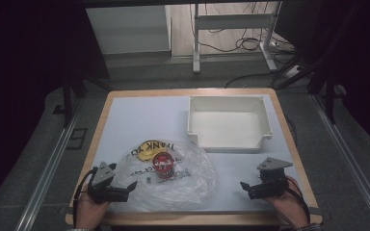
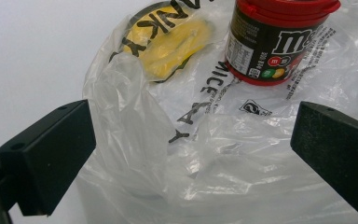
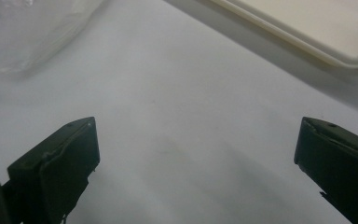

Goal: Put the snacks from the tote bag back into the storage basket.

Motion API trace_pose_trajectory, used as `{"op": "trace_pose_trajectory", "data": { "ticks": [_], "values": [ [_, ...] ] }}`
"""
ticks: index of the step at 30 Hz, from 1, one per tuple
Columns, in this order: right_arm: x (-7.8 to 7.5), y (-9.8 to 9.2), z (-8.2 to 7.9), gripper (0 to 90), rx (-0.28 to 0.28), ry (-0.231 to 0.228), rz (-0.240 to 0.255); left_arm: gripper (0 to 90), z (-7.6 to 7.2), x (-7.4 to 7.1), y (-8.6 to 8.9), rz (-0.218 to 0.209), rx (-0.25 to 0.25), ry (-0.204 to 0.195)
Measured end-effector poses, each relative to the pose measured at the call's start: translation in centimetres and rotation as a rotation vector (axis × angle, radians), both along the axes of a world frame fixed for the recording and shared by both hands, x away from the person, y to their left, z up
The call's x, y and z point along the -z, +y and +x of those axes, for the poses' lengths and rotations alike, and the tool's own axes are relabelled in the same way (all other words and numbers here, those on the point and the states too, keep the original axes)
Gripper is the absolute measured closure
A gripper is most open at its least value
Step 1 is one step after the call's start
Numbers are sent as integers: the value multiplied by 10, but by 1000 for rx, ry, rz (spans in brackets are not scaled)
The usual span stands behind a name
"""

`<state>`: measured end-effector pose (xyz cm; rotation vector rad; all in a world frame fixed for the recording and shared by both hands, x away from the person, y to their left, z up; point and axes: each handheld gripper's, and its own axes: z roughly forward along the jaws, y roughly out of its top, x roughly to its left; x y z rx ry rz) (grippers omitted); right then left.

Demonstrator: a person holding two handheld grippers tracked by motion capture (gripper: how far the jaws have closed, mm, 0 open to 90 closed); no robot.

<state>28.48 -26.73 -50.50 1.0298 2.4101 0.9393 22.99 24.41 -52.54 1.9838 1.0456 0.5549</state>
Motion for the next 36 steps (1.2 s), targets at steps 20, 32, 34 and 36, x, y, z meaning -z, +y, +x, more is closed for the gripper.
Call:
{"op": "trace_pose_trajectory", "data": {
  "ticks": [20, 32, 34, 36],
  "values": [
    [-10, 12, 1, 3, 0, 37, 41, 0, 0, 1, -1, 6, -4, 5],
    [-14, 18, 0, 3, -14, 54, 49, 0, 0, 1, -1, 8, -4, 4],
    [-16, 20, 0, 3, -27, 55, 52, 0, 0, 1, -2, 10, -4, 4],
    [-16, 20, 0, 3, -27, 53, 45, 0, 0, 1, -2, 12, -4, 4]
  ]
}}
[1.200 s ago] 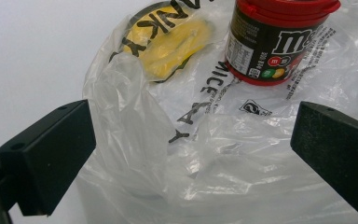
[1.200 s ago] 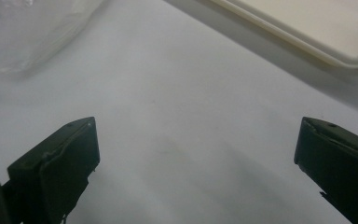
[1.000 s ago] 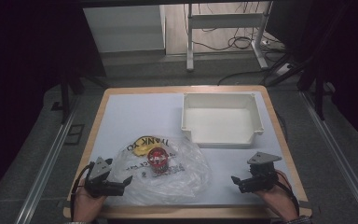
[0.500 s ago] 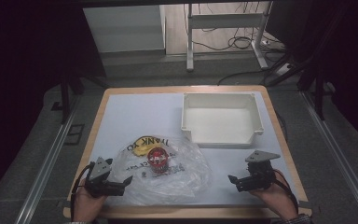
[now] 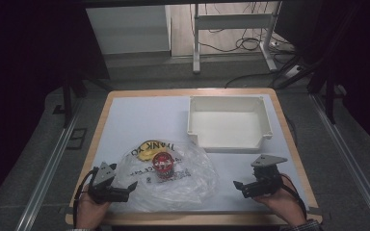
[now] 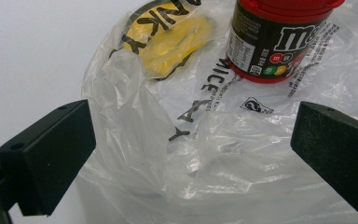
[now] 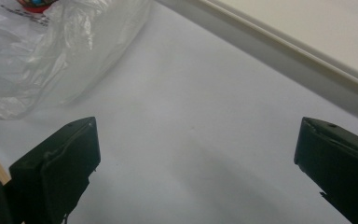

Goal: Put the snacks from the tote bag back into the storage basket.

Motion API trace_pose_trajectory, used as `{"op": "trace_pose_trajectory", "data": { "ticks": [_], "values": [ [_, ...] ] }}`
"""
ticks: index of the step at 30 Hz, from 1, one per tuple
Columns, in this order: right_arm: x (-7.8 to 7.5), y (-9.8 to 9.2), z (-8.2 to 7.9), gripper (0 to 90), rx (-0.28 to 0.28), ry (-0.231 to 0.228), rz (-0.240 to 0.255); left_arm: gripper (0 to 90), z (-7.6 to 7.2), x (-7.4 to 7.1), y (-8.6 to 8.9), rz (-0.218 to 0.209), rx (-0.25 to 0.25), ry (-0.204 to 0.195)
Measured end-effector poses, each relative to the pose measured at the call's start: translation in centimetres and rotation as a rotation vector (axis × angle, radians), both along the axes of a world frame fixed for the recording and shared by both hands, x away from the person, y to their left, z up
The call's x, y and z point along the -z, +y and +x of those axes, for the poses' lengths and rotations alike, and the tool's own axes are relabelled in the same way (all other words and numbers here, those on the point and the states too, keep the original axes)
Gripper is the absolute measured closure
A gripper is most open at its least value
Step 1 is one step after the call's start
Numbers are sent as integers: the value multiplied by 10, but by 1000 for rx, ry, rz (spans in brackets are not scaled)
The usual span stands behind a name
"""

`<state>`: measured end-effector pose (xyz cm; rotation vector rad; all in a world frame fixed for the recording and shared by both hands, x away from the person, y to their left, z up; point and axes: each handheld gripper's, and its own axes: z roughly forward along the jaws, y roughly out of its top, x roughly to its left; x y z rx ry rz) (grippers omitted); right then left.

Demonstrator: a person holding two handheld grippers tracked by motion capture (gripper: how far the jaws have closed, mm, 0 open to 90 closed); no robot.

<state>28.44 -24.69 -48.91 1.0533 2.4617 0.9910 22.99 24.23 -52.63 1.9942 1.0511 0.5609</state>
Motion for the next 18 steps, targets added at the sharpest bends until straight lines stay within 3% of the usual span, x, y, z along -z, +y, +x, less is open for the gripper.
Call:
{"op": "trace_pose_trajectory", "data": {
  "ticks": [7, 18],
  "values": [
    [-2, 8, -1, 8, -24, -9, -21, 0, 0, 0, -1, 5, 4, 0],
    [-9, 15, 0, 42, -46, -42, 11, 0, -1, 1, -2, 7, 6, 2]
  ]
}}
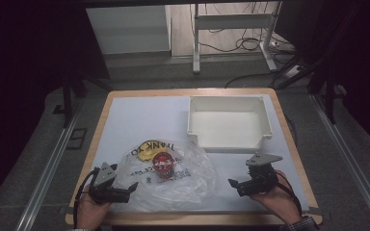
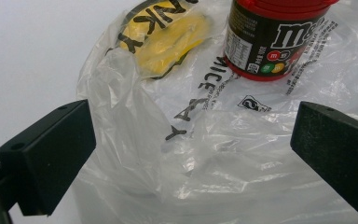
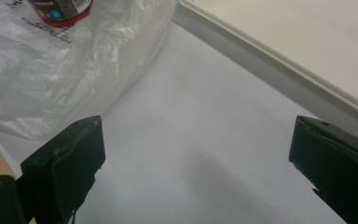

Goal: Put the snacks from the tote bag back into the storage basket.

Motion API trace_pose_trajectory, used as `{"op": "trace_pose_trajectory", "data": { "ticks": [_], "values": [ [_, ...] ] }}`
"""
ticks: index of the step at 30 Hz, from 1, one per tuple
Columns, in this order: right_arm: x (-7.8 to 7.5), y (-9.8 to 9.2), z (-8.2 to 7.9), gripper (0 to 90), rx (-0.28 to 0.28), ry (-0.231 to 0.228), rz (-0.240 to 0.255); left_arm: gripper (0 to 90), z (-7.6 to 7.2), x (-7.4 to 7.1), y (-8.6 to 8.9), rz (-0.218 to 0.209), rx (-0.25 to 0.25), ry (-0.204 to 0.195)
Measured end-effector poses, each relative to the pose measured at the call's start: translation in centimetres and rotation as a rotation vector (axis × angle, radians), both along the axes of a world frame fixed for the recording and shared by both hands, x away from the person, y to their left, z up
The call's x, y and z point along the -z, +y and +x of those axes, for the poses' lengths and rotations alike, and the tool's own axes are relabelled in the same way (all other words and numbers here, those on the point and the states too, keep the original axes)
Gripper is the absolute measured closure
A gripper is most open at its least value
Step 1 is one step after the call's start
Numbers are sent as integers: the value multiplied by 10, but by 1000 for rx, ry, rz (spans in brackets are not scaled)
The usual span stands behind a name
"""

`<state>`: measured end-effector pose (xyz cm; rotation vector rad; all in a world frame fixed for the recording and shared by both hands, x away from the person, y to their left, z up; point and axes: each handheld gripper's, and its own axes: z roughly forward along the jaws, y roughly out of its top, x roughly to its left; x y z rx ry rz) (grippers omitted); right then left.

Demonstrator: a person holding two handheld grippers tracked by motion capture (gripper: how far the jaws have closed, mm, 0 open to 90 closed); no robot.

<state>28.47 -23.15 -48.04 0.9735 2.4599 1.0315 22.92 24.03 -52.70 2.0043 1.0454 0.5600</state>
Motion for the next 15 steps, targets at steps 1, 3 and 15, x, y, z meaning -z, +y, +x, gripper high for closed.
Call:
{"op": "trace_pose_trajectory", "data": {
  "ticks": [1, 3, 15],
  "values": [
    [0, 0, 0, 44, -5, -1, 1, 0, 0, 0, -1, 1, 1, 0],
    [0, 1, 0, 45, -7, -1, 5, 0, 0, 0, -1, 2, 2, -1],
    [-8, 17, 4, 63, -46, -14, 16, 0, 0, 0, -1, 3, 3, -3]
  ]
}}
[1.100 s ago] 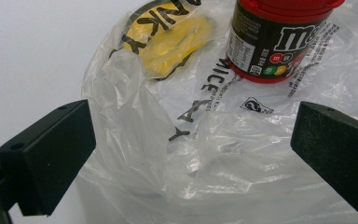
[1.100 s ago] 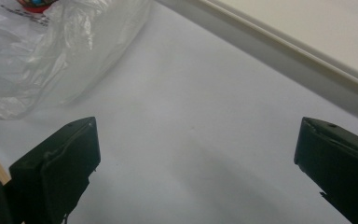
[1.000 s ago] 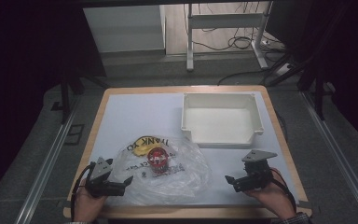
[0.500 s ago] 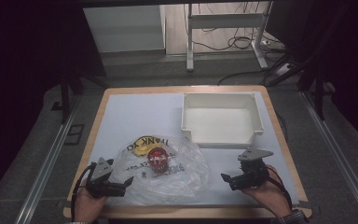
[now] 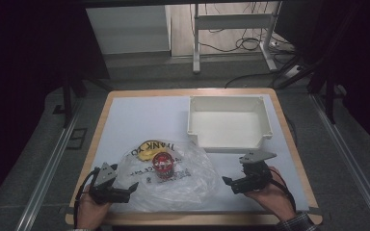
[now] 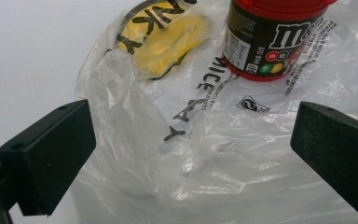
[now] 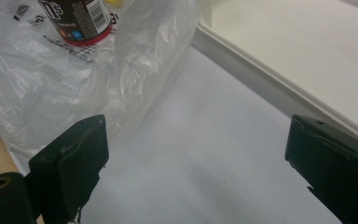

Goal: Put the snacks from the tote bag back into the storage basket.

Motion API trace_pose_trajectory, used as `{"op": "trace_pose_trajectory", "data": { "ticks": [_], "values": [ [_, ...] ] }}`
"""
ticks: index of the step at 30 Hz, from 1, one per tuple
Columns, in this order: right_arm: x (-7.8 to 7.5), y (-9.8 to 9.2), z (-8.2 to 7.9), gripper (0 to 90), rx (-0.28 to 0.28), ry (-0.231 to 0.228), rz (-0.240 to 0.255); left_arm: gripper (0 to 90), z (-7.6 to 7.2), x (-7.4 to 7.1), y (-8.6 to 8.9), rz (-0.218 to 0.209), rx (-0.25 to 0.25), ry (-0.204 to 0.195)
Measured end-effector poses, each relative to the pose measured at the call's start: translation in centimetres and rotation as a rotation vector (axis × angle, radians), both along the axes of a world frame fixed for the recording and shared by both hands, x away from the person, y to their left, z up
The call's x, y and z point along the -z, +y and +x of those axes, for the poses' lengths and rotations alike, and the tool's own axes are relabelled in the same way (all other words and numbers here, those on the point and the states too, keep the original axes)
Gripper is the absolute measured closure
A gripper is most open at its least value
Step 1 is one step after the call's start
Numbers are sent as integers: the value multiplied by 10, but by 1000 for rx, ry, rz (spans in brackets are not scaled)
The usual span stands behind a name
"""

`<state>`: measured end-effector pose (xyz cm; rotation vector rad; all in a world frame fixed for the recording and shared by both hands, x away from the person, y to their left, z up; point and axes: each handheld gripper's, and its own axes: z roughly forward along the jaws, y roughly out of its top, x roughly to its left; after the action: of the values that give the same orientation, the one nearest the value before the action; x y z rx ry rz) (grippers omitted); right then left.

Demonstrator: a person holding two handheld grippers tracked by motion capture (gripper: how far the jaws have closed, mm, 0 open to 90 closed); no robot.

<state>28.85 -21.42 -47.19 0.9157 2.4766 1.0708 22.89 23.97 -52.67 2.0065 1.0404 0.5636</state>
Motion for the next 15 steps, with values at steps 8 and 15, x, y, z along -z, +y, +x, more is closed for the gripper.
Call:
{"op": "trace_pose_trajectory", "data": {
  "ticks": [8, 15],
  "values": [
    [-3, 12, 4, 62, -21, -1, 2, 0, 0, -1, 1, -4, 3, 2],
    [-4, 19, 6, 62, -35, -12, 2, 0, 0, -1, 1, -28, 4, -1]
  ]
}}
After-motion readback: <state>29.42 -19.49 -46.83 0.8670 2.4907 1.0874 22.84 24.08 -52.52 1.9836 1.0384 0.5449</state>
